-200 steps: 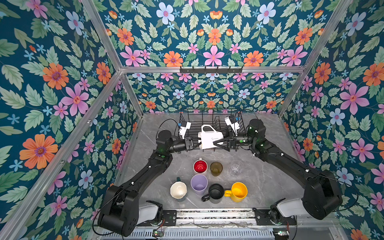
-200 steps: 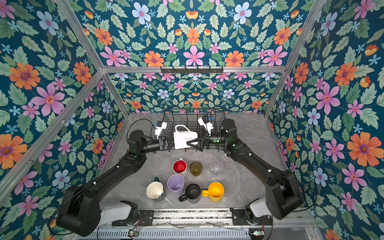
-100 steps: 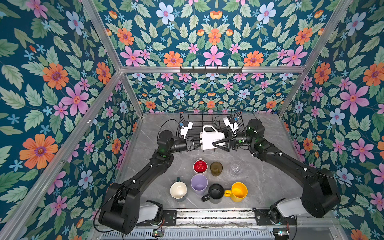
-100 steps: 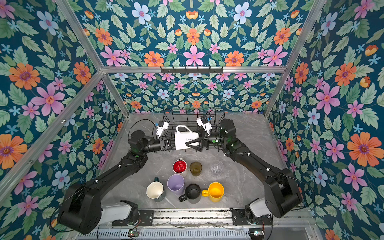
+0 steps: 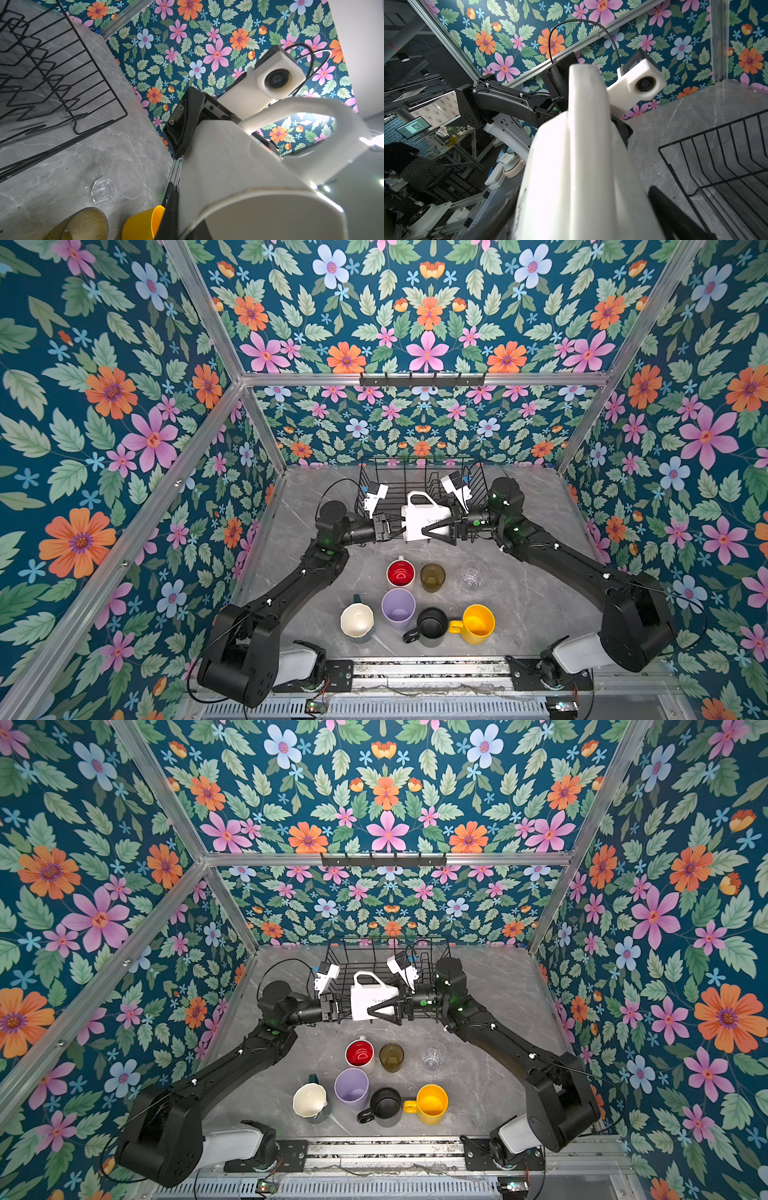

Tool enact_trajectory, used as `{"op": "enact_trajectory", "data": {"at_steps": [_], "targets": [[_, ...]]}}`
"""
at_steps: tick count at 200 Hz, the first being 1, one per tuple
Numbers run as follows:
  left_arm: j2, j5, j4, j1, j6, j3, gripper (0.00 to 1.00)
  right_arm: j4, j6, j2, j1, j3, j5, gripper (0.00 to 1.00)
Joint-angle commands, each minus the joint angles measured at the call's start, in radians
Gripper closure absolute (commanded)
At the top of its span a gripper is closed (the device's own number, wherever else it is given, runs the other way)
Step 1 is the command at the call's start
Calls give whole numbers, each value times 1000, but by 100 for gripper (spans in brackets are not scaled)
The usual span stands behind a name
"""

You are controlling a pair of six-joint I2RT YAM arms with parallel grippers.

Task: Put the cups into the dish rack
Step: 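Grasp the mug's handle with the right gripper while the left gripper holds it, then open the left gripper and pull it back while the right gripper holds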

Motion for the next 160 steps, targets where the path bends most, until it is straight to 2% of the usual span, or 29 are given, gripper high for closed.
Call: {"op": "enact_trajectory", "data": {"at_steps": [1, 21, 76, 89, 109, 118, 126, 160], "targets": [[0, 12, 85, -1, -5, 9, 100, 18, -3, 3, 2, 5, -11, 12], [1, 13, 86, -1, -4, 9, 100, 11, -7, 3, 3, 6, -11, 19], [3, 15, 84, -1, -5, 10, 100, -13, -18, 3, 4, 15, -18, 53], [5, 15, 82, -1, -6, 11, 100, -24, -22, 5, 4, 20, -23, 63], [8, 15, 80, -2, -7, 13, 100, -40, -24, 9, 2, 30, -26, 90], [8, 15, 79, -2, -6, 12, 100, -46, -20, 11, 3, 33, -30, 96], [7, 15, 78, -1, -6, 15, 100, -49, -12, 14, 2, 38, -32, 100], [6, 10, 51, -2, 11, 24, 94, -82, 27, 22, 4, 78, -24, 100]]}}
